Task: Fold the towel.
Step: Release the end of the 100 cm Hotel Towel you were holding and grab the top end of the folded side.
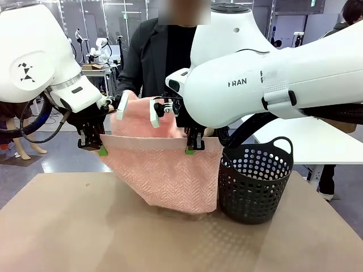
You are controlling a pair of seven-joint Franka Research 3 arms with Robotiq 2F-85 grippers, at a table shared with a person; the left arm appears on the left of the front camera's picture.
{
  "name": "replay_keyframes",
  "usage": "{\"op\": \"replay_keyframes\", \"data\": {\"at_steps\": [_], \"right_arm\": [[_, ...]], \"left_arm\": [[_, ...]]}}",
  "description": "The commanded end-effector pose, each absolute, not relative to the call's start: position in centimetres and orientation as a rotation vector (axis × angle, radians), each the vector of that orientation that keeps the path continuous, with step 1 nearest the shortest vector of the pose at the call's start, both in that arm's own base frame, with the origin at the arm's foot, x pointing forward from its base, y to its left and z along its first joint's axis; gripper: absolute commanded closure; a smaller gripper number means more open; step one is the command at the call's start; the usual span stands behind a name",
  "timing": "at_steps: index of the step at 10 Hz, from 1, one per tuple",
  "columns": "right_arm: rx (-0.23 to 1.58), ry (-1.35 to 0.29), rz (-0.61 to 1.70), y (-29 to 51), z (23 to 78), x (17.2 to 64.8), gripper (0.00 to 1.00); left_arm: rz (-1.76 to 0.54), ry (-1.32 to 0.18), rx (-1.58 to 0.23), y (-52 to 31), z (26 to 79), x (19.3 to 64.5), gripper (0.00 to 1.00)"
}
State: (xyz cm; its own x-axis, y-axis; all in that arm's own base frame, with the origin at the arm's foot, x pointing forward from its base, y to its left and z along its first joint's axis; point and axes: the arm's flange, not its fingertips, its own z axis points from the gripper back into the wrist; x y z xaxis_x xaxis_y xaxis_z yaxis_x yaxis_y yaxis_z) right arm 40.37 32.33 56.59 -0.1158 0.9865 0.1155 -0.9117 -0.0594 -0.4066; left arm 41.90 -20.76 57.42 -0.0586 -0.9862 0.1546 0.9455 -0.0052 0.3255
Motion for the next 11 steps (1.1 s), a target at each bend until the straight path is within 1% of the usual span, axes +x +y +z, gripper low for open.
{"op": "replay_keyframes", "data": {"at_steps": [1,11], "right_arm": [[-0.228,-0.446,1.634,32.28,56.77,40.4,1.0],[-0.228,-0.446,1.634,32.28,56.77,40.4,1.0]], "left_arm": [[-1.578,-0.391,0.132,-20.67,57.48,41.92,1.0],[-1.578,-0.391,0.132,-20.67,57.48,41.92,1.0]]}}
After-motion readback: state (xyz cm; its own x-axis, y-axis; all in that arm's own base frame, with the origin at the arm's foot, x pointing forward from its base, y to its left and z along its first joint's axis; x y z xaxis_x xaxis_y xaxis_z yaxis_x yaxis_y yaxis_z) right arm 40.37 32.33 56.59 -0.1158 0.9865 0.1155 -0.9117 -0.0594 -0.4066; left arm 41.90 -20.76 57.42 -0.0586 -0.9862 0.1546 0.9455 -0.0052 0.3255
